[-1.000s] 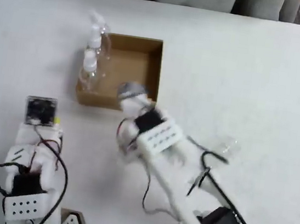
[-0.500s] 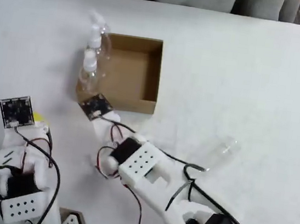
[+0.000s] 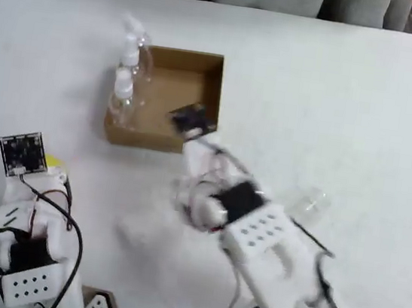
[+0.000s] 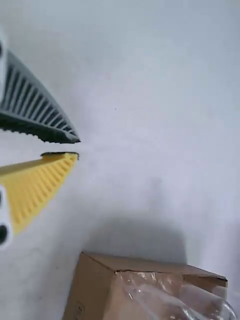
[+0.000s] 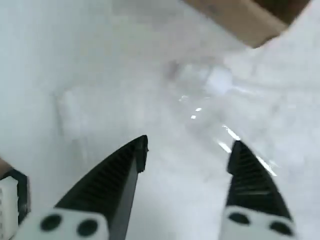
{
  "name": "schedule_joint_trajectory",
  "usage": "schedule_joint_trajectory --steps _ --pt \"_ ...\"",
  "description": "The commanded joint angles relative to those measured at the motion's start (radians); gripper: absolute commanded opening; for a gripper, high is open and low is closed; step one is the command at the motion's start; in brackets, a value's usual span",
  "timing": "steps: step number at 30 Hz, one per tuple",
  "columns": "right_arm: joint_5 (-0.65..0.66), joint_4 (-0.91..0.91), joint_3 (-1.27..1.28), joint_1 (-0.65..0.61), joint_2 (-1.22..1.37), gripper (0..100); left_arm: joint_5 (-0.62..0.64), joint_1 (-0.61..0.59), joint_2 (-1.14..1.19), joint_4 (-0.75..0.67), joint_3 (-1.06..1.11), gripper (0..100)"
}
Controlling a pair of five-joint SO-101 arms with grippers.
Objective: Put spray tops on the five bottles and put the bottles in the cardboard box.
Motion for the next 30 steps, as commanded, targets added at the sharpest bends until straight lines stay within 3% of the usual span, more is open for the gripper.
schedule_joint_trajectory --steps 1,4,14,18,24,30 --pt "0.021 -0.01 -0.055 0.122 -0.097 1.7 0.008 0.015 -0.018 -0.026 -0.052 5" --pt "0.025 -0.064 -0.028 0.171 -0.071 3.9 0.008 0.015 -0.018 -0.026 -0.051 5" --pt "0.33 -0.265 0.026 0.229 0.194 2.1 0.008 0.015 -0.018 -0.025 -0.051 5" --pt "0.486 -0.275 0.009 0.242 0.297 2.2 0.008 0.015 -0.018 -0.025 -0.051 5" --pt "0.598 -0.274 -0.029 0.237 0.406 2.2 0.008 0.015 -0.018 -0.025 -0.051 5" --pt "0.687 -0.205 -0.026 0.176 0.432 16.9 0.008 0.015 -0.018 -0.026 -0.043 5"
